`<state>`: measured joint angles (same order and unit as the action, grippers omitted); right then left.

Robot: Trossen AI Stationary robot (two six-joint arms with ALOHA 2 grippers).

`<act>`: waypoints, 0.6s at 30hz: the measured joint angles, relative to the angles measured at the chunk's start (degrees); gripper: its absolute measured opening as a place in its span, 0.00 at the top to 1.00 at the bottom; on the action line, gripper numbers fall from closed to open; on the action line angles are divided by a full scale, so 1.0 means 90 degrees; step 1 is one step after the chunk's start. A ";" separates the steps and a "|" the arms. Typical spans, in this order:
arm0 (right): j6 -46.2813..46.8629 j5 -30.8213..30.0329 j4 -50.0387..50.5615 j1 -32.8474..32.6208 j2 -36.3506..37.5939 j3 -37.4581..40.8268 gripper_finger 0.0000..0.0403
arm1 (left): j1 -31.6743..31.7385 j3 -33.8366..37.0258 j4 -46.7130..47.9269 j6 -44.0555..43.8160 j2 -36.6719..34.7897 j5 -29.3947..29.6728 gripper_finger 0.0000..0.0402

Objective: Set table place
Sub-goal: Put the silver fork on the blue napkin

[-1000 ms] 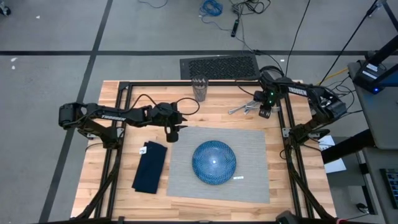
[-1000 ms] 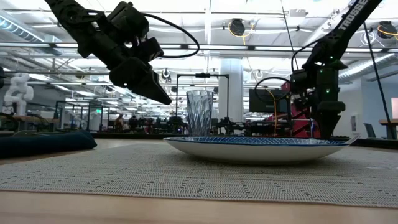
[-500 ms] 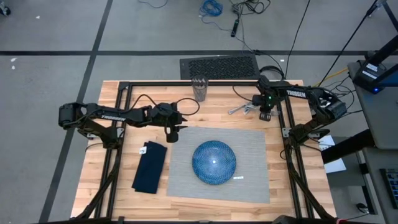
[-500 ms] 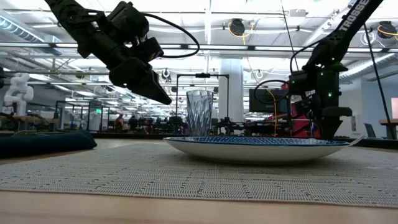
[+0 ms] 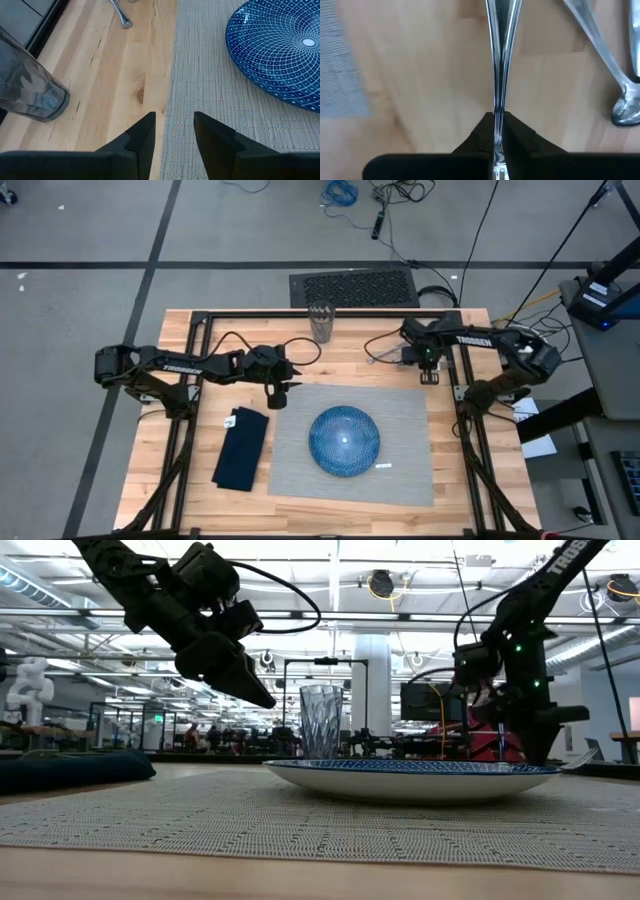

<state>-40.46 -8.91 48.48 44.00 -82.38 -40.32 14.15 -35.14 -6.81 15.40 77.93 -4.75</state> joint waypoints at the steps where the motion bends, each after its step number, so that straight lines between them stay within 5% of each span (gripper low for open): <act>1: 0.0046 -0.0004 0.0093 -0.0113 0.0081 0.0000 1.00 | 0.0000 0.0000 -0.0001 0.0000 0.0000 0.0002 0.70; 11: 0.0333 -0.0051 0.0419 -0.1237 0.0881 -0.0002 1.00 | 0.0000 0.0002 0.0026 -0.0010 0.0000 0.0045 0.70; 18: 0.0720 -0.0041 0.0412 -0.2673 0.0940 -0.0377 1.00 | 0.0001 0.0005 0.0189 -0.0187 0.0002 0.0424 0.70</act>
<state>-33.98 -9.28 52.18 19.94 -73.92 -43.71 14.16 -35.09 -5.11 13.71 77.95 -0.93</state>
